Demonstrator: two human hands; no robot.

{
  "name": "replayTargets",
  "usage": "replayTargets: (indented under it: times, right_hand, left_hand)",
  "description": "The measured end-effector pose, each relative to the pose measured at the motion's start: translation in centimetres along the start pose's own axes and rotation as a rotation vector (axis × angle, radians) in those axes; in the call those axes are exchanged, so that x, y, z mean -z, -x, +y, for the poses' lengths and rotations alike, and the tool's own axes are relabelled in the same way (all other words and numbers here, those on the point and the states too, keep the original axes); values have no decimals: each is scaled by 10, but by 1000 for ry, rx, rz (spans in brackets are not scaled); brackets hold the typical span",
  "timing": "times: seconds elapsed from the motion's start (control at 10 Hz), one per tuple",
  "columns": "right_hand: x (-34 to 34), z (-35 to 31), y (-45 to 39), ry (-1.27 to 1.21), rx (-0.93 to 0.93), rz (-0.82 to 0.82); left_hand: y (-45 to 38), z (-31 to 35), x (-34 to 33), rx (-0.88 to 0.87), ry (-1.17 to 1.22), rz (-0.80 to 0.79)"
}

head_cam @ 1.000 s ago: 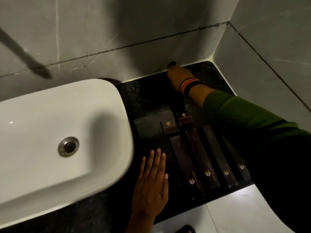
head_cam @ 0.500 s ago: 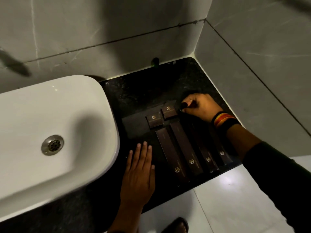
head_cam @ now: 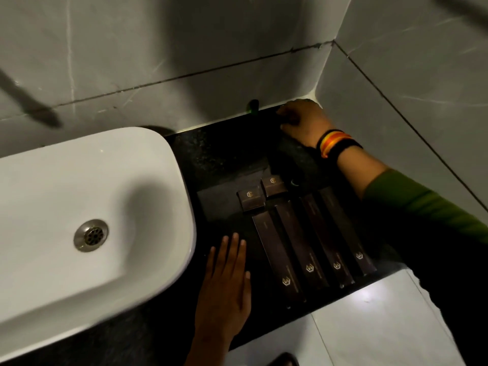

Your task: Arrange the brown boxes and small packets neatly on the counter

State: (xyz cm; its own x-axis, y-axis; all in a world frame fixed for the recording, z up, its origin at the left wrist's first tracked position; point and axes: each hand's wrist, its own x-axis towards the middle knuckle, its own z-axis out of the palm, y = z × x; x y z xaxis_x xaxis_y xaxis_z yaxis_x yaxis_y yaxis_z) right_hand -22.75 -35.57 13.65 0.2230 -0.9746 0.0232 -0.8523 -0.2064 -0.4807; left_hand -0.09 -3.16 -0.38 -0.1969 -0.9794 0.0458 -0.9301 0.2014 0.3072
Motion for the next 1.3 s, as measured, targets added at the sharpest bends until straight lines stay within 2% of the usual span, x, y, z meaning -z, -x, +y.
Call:
replayTargets:
  times: [0.1, 0.3, 0.5, 0.8, 1.0, 1.1, 1.3]
  right_hand:
    - [-14, -16, -40, 14, -20, -7]
    - [-50, -23, -87, 224, 86, -100]
    - [-48, -21, -99, 339, 65, -155]
    - [4, 22, 8, 145, -82, -180]
    - [17, 47, 90, 126, -128, -213]
    - [11, 49, 102, 137, -118, -220]
    - [17, 49, 125, 36, -155, -87]
  left_hand:
    - [0, 1, 1, -6, 7, 7]
    - [-1, 0, 1, -17, -22, -15]
    - [0, 1, 1, -20, -26, -11]
    - [0, -2, -4, -2, -12, 6]
    - [1, -3, -4, -22, 56, -1]
    - [-1, -3, -3, -16, 81, 16]
    - [1, -1, -1, -38, 80, 67]
